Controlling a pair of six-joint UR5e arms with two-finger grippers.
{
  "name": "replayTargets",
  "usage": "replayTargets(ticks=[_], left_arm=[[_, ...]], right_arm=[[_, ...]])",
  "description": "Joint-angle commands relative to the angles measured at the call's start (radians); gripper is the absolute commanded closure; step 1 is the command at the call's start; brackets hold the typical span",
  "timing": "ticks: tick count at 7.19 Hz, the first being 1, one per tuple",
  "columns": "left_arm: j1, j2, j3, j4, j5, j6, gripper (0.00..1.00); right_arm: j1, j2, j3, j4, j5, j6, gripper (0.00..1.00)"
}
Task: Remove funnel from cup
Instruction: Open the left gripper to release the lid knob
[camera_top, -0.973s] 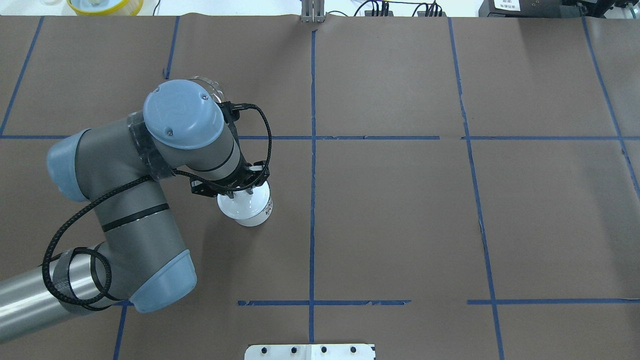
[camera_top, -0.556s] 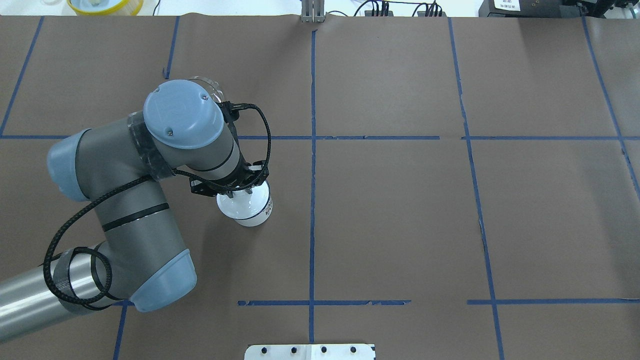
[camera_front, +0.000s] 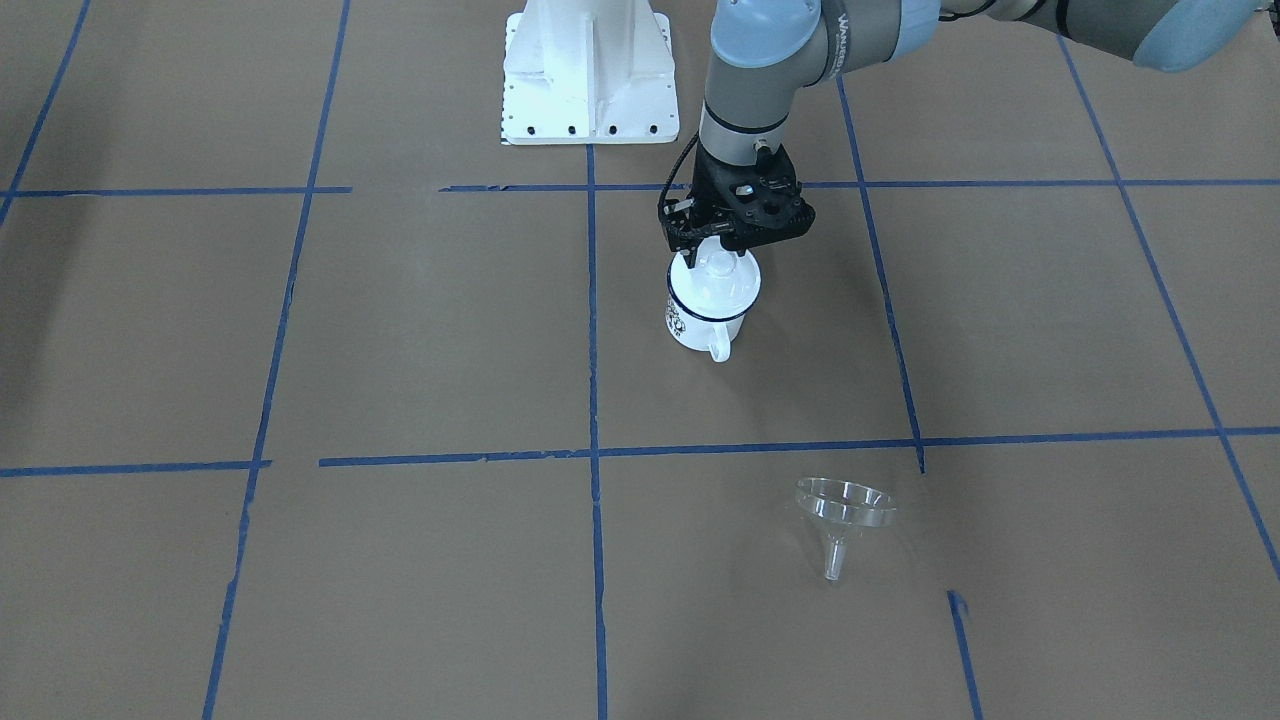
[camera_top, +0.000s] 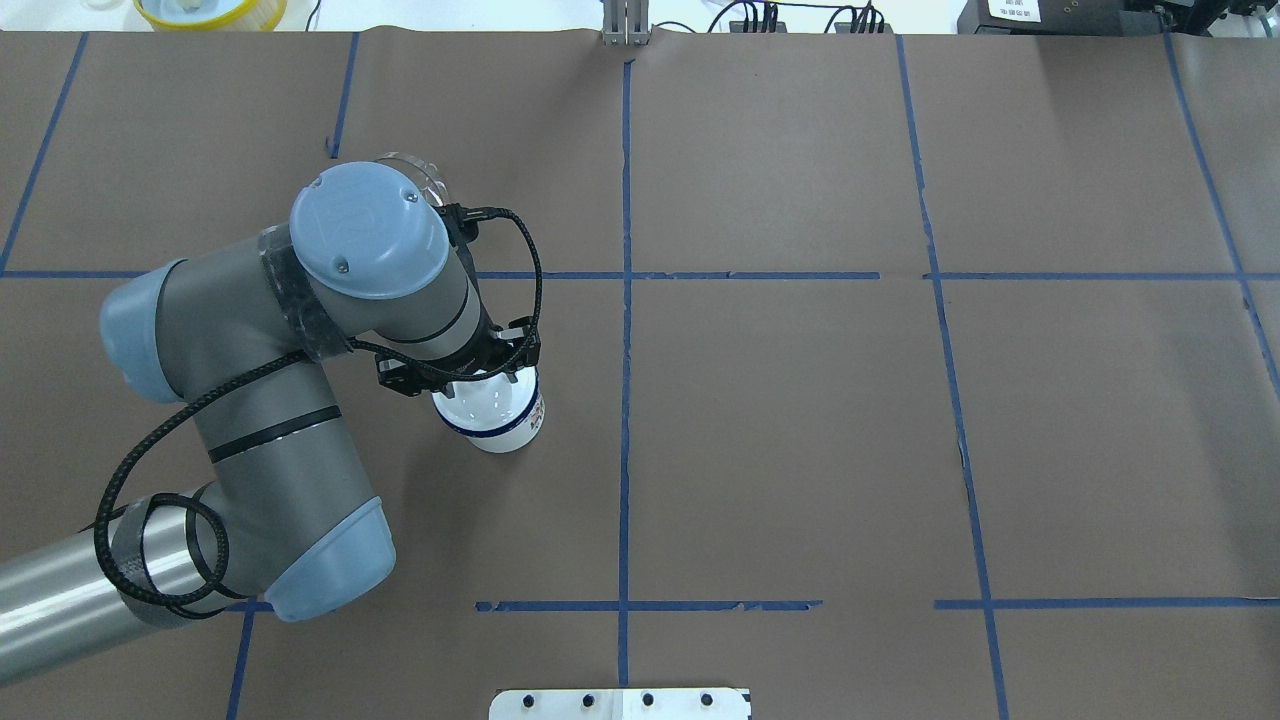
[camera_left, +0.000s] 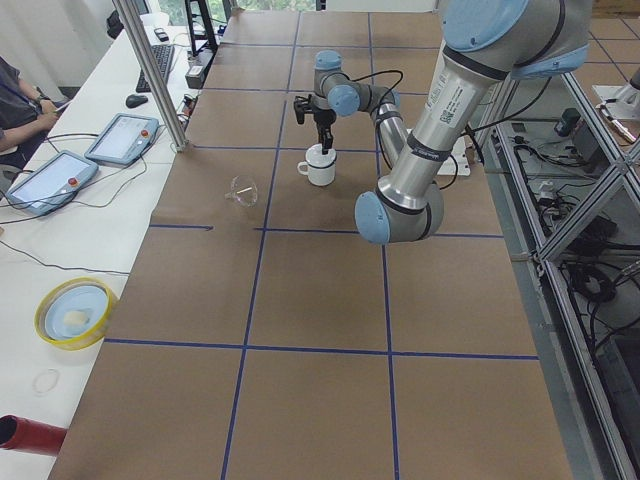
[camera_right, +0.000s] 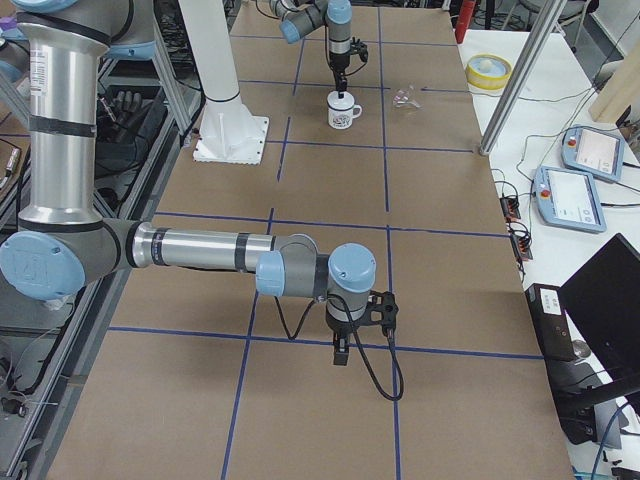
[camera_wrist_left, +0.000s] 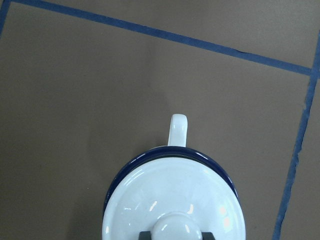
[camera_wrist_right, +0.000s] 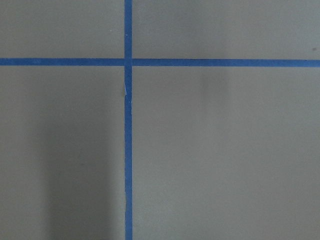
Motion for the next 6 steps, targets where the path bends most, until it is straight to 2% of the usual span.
replayTargets(ticks=[1,4,6], left_arm=[[-0.002,0.001,-0.001,-0.001,0.0,-0.003,0.0],[-0.051,0.004,-0.048,-0.001,0.005,0.029,0.0],[-0.161,0.056,-0.154,-0.001,-0.008,0.168,0.0]], right_arm=[[0.0,0.0,0.0,0.0,0.0,0.0,0.0],[0.0,0.0,0.0,0.0,0.0,0.0,0.0],[0.0,0.0,0.0,0.0,0.0,0.0,0.0]])
